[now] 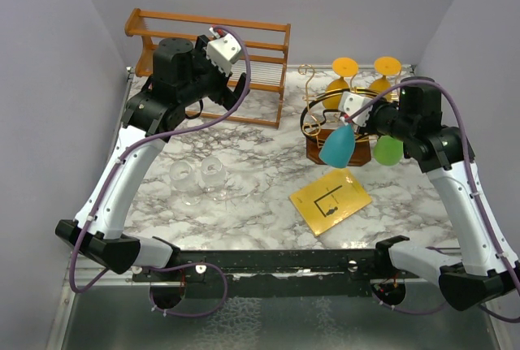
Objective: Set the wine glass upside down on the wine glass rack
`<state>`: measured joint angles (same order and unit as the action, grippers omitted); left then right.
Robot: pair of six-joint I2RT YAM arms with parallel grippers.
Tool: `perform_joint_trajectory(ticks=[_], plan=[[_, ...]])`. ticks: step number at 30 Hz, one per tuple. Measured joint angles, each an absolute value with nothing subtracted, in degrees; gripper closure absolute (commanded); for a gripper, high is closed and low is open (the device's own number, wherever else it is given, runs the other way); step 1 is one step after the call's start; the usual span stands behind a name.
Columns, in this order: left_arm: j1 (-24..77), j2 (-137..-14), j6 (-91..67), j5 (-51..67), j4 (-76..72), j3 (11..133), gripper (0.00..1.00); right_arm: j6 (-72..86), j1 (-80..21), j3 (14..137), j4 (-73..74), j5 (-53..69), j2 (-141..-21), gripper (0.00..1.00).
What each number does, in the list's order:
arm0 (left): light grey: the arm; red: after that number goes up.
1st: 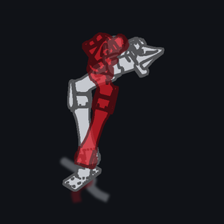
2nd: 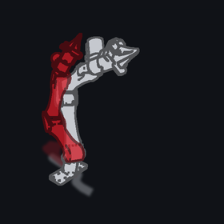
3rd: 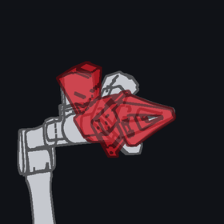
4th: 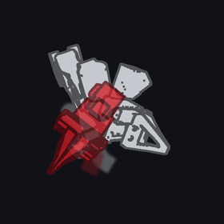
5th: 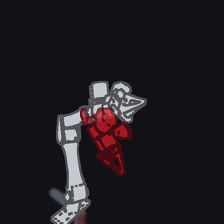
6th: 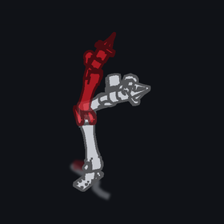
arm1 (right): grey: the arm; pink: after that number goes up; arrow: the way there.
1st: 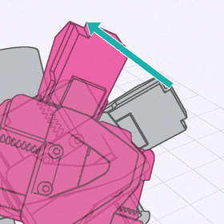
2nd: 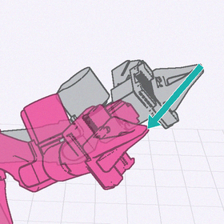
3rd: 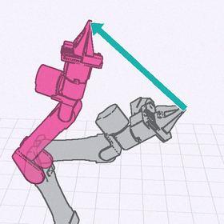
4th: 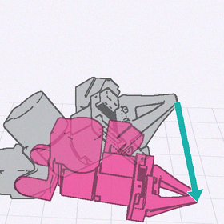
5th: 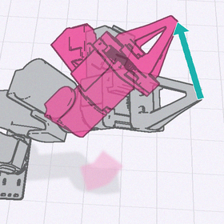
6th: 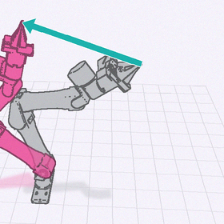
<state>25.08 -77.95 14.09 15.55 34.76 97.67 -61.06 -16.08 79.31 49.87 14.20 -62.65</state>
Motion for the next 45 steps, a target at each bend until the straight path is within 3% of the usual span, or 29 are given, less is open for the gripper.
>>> perform_joint_trajectory(ticks=[25, 45], plan=[[25.08, -78.13, 14.11, 15.64, 34.74, 97.67, 0.03, -61.78, -16.19, 76.09, 48.40, 5.50, -59.70, 0.99], [25.08, -78.13, 14.15, 16.67, 34.76, 97.67, 0.03, -62.63, -16.19, 75.31, 53.19, 7.16, -55.81, 0.99]])
